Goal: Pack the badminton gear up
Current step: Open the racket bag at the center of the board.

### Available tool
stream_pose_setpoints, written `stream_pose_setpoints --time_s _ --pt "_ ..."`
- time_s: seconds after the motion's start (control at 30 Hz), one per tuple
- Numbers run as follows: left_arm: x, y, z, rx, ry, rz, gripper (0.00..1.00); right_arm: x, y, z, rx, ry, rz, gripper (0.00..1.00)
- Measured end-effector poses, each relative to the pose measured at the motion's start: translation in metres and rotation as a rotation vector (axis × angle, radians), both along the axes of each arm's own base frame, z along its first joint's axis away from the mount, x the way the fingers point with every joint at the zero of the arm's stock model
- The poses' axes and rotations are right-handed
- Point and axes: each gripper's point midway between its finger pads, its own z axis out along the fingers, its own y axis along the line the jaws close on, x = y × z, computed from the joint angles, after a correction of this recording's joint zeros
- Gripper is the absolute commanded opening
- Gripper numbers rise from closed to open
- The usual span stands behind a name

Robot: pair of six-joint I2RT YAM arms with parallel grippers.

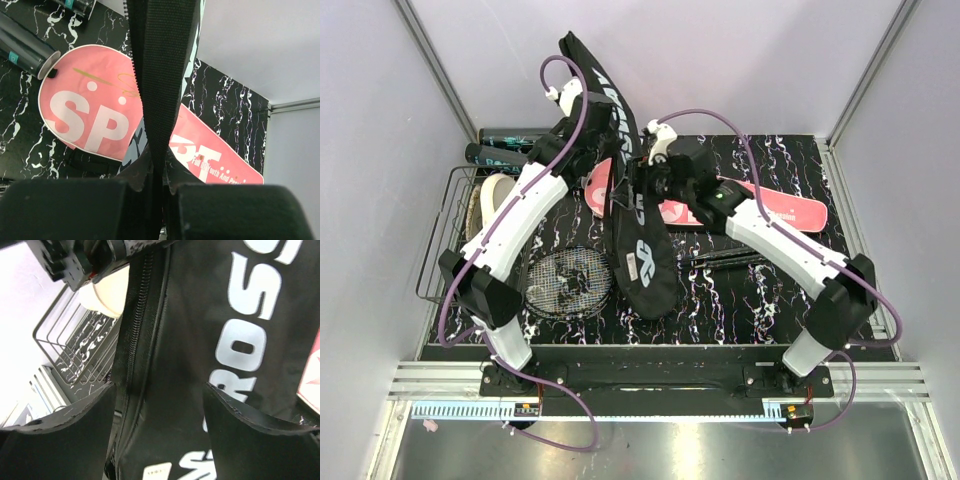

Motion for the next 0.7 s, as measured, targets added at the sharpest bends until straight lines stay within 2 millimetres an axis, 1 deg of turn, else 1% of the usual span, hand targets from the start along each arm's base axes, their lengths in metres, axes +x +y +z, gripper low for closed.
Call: stream_pose_setpoints --time_s 0.1,0.13,0.17,0.2,0.23,0.27,0.33,0.37,0.4,0.43,0.47,0.53,0.6,0.63,0.67,0.7 --pt "-0.003 0.002 -0.005 0.006 0.019 0.021 0.0 0.001 0.011 -0.014 -0.028 0.005 0.006 0.7" --pt "-0.005 0.004 -0.007 0.012 0.027 0.027 0.0 0.002 0.013 -0.018 -0.037 0.006 0.004 0.69" --pt "-0.005 0.005 -0.008 0.017 0.032 0.033 0.0 0.004 0.013 -0.021 -0.045 0.007 -0.001 0.65" --pt "-0.006 0.006 -0.01 0.022 0.036 0.037 0.0 0.005 0.012 -0.023 -0.052 0.004 -0.006 0.52" --pt "-0.006 0.007 -0.011 0.026 0.038 0.042 0.0 0.008 0.012 -0.025 -0.059 0.001 -0.015 0.13" --pt "-0.007 0.008 -0.012 0.028 0.041 0.042 0.0 0.009 0.011 -0.026 -0.065 -0.008 -0.015 0.0" --pt "-0.008 0.008 -0.014 0.037 0.043 0.037 0.01 0.011 0.011 -0.027 -0.072 -0.016 -0.016 0.0" --pt "-0.008 0.009 -0.015 0.055 0.041 0.017 0.27 0.01 0.011 -0.027 -0.068 -0.013 -0.016 0.0" --pt "-0.008 0.008 -0.015 0.067 0.035 -0.006 0.45 0.01 0.013 -0.027 -0.052 -0.009 -0.007 0.0" --pt "-0.008 0.007 -0.013 0.089 0.026 -0.048 0.59 0.009 0.014 -0.027 -0.041 -0.005 -0.002 0.0" --pt "-0.011 0.004 -0.012 0.115 0.018 -0.105 0.83 0.01 0.016 -0.026 0.0 0.003 0.013 0.0" --pt "-0.019 0.001 -0.009 0.132 -0.019 -0.214 0.92 0.009 0.014 -0.027 0.121 0.066 0.059 0.0" --pt "-0.042 0.003 -0.013 0.126 -0.05 -0.315 0.94 0.014 0.004 -0.028 0.262 0.158 0.094 0.0" --pt "-0.053 0.008 -0.014 0.114 -0.067 -0.34 0.9 0.017 -0.001 -0.027 0.313 0.189 0.113 0.0" --pt "-0.069 0.016 -0.017 0.088 -0.091 -0.368 0.85 0.021 -0.005 -0.025 0.377 0.225 0.135 0.0" --pt "-0.084 0.026 -0.017 0.059 -0.125 -0.378 0.76 0.028 -0.01 -0.022 0.446 0.251 0.16 0.0"
